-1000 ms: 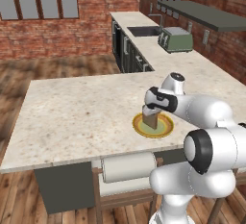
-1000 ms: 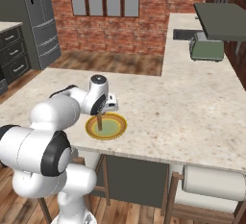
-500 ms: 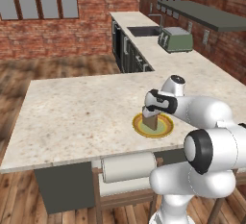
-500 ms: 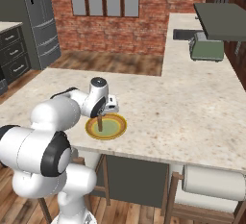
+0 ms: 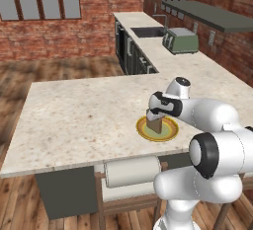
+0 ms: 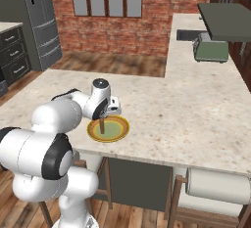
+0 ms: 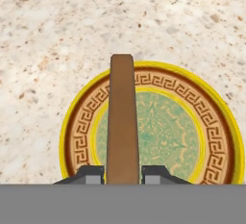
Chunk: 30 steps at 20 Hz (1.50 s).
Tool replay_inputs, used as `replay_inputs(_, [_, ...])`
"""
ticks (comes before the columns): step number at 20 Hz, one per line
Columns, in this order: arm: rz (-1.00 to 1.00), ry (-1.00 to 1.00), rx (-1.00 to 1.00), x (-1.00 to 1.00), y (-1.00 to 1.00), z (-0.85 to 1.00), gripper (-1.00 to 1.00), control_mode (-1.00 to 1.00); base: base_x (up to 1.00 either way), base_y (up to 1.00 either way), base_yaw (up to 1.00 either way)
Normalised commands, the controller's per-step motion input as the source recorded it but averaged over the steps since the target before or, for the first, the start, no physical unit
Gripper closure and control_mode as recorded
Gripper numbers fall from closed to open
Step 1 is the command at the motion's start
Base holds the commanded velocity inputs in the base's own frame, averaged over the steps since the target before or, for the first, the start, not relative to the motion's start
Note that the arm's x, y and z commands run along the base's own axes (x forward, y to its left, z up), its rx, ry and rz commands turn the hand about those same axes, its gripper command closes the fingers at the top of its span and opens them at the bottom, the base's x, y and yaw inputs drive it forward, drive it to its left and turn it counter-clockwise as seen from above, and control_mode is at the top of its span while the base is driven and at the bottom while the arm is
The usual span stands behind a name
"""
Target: Start the toaster. Once the lever pops up, take the bread to the plate on the dining counter.
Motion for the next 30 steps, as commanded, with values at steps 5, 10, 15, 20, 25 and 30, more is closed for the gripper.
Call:
replay_inputs(5, [0.00,0.00,0.00,0.00,0.00,0.00,-1.00,-1.00,0.00,0.00,0.00])
replay_inputs(10, [0.00,0.00,0.00,0.00,0.00,0.00,-1.00,-1.00,0.00,0.00,0.00])
replay_inputs(15, [0.00,0.00,0.00,0.00,0.00,0.00,-1.00,-1.00,0.00,0.00,0.00])
replay_inputs(20, [0.00,0.00,0.00,0.00,0.00,0.02,-1.00,-1.00,0.00,0.00,0.00])
replay_inputs(25, [0.00,0.00,0.00,-0.07,0.00,0.55,-1.00,-1.00,0.00,0.00,0.00])
replay_inputs(30, [0.00,0.00,0.00,-0.35,0.00,0.83,-1.00,-1.00,0.00,0.00,0.00])
